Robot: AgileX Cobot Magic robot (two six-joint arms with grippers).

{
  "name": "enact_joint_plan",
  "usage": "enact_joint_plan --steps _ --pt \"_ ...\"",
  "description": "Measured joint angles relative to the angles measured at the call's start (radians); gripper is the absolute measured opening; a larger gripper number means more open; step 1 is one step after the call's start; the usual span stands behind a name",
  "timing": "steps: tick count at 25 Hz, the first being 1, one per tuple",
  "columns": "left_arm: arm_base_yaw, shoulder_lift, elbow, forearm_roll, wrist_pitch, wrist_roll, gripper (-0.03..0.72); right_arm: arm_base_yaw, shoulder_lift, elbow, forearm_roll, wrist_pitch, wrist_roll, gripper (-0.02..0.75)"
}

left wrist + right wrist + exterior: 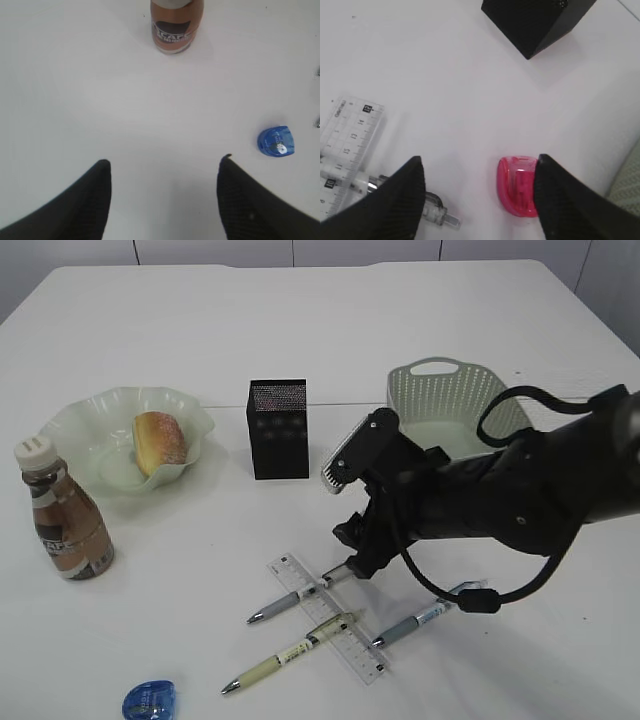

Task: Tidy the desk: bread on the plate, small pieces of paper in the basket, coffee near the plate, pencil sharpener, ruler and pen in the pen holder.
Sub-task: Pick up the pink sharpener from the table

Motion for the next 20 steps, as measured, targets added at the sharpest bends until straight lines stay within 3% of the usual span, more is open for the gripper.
enact_joint_plan --steps 9,20 --pt "0.0 0.0 0.0 0.0 -0.006 -0.002 0.486 -0.068 0.035 -0.056 -0.013 -0.008 -0.03 0.498" --pt "0.0 0.0 0.0 0.0 -0.01 -0.002 0.486 -0.077 0.065 -0.076 -0.013 -0.005 -0.033 0.498"
